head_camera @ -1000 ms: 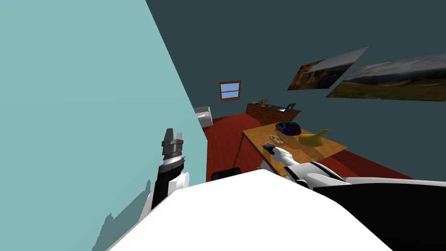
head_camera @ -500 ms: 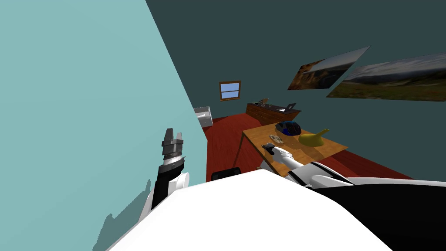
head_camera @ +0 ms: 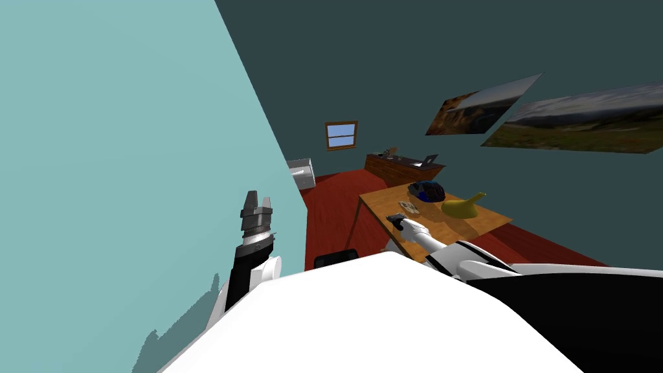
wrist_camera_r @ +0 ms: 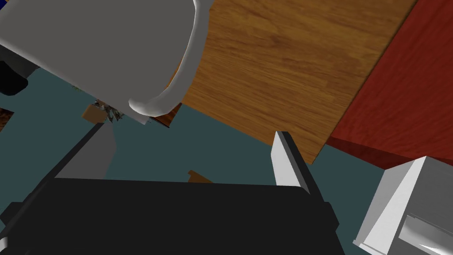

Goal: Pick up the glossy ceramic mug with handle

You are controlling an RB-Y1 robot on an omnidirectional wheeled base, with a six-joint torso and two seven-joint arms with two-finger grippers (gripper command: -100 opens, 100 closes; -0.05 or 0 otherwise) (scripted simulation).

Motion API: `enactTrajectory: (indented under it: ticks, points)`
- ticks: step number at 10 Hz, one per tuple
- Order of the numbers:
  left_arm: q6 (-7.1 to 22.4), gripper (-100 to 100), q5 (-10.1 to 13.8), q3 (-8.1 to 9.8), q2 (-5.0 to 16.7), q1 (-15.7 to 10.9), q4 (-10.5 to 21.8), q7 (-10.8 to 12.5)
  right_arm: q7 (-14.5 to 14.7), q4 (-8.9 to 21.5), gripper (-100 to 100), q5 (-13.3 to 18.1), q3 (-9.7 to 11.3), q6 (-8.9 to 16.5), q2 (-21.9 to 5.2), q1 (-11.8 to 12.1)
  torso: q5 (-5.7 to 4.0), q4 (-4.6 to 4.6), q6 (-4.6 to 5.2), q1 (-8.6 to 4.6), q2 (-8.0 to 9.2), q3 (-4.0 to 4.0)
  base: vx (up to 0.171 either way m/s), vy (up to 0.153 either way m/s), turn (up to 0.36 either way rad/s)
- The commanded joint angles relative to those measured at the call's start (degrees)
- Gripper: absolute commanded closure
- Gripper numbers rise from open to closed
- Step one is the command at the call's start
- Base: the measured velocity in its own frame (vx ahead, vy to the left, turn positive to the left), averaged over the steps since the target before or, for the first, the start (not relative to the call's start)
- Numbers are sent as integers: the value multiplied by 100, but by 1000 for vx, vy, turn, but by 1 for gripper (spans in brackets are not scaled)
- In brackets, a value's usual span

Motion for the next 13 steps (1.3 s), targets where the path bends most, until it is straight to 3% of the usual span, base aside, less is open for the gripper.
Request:
enactTrajectory:
  ticks: [1,2,3,7,8,9,10,12,13]
  points:
    - [0,0,0,0,0,0,0,0,41,-157,-100,42,2,160,115,48,0,0,0,0,0,0,42,-117,-12]
    - [0,0,0,0,0,0,0,0,26,-112,-100,-2,30,97,62,34,-2,-1,0,-5,-3,-2,20,-47,5]
    - [0,0,0,0,0,0,0,0,30,-130,100,-8,39,126,66,39,2,0,0,14,3,1,4,-13,-10]
    - [0,0,0,-1,-1,0,0,0,29,-124,100,-5,6,158,-5,25,-46,-23,-30,28,-13,-18,1,-8,-11]
    - [0,0,0,-1,-1,0,0,0,29,-124,0,-5,6,159,-5,25,-46,-23,-30,29,-15,-19,0,0,0]
    - [0,0,0,-1,-1,0,0,0,66,-204,100,94,-23,233,200,45,-46,-23,-30,29,-15,-20,9,-33,2]
    - [0,0,0,-1,-1,0,0,0,66,-204,100,-11,5,233,200,45,-62,-28,-41,23,-19,-24,10,-36,9]
    - [0,0,0,-1,-1,-1,0,0,66,-204,100,94,-23,233,200,45,-82,-39,-52,14,-38,-39,1,-5,8]
    - [0,0,0,-1,-1,0,0,0,16,-110,100,-11,26,86,31,50,-84,-42,-51,14,-41,-42,-23,67,35]
